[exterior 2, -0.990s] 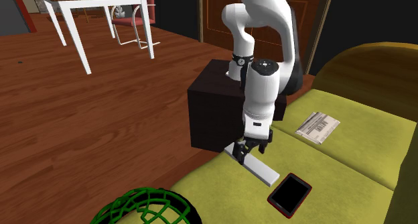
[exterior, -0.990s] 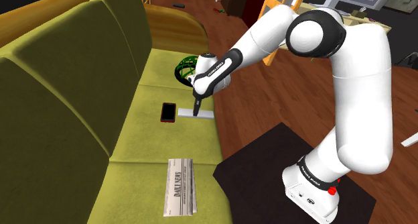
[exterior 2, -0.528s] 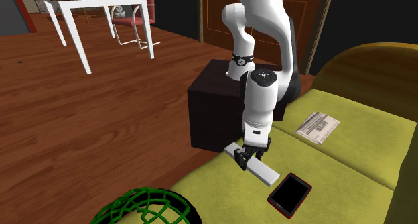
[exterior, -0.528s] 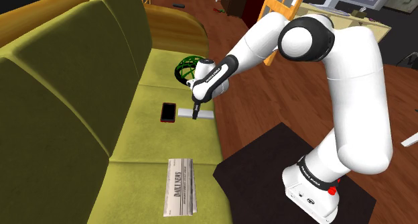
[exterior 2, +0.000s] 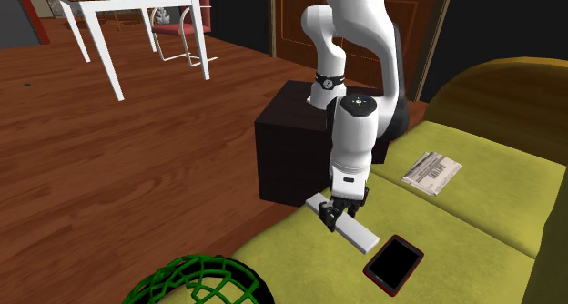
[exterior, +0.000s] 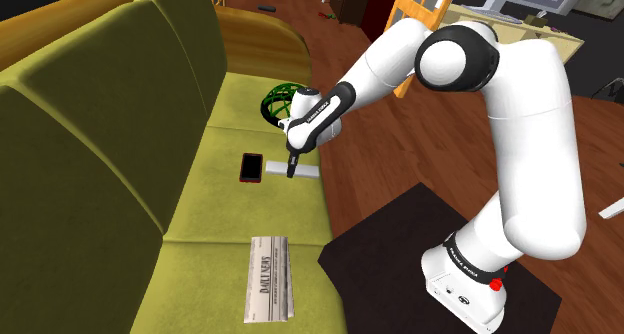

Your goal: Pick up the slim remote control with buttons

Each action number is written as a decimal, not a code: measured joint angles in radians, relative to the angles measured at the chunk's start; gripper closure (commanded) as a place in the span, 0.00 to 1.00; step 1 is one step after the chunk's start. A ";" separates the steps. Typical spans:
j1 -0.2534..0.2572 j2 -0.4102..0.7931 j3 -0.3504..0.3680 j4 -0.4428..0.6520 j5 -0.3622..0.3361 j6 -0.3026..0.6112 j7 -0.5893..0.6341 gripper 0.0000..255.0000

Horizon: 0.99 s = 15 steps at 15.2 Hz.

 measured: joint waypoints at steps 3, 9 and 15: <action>-0.001 -0.013 -0.001 -0.007 0.000 -0.009 0.000 1.00; -0.001 -0.088 -0.003 -0.035 -0.002 -0.055 0.000 1.00; 0.004 -0.158 -0.005 -0.055 -0.005 -0.106 0.007 1.00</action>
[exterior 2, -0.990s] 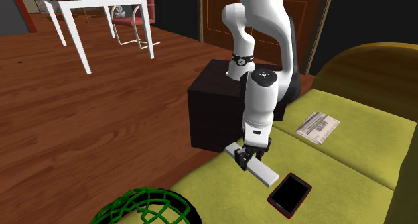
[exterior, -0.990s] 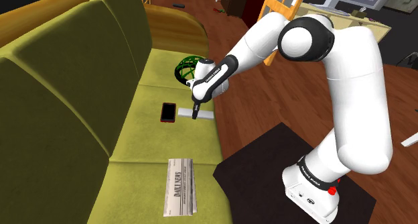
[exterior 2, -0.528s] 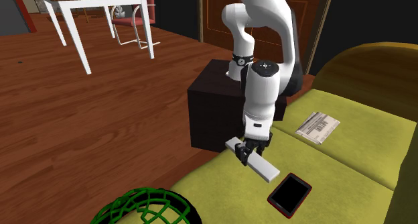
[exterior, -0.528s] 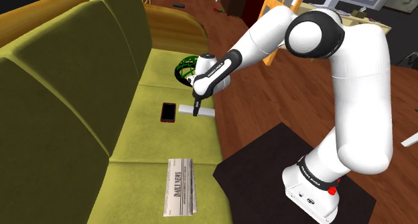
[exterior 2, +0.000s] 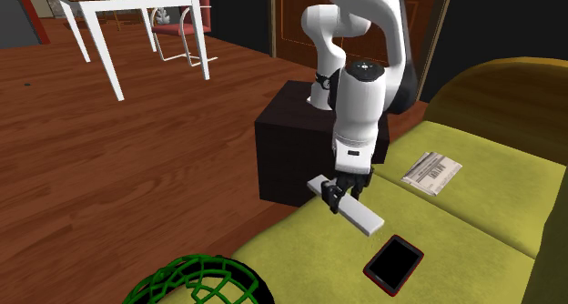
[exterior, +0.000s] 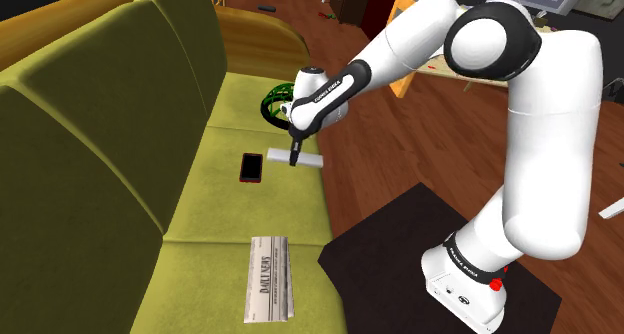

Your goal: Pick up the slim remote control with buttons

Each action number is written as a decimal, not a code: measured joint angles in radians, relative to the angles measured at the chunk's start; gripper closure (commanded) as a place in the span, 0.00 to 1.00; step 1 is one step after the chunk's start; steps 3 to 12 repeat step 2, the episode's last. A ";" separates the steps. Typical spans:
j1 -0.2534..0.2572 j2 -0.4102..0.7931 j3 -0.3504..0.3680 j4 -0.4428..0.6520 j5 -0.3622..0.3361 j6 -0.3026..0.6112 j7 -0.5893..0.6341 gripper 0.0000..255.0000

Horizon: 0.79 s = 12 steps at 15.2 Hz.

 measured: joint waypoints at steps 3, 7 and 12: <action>0.000 -0.022 0.000 -0.008 -0.001 -0.014 0.001 1.00; 0.000 -0.022 0.000 -0.008 -0.001 -0.014 0.001 1.00; 0.000 -0.022 0.000 -0.008 -0.001 -0.014 0.001 1.00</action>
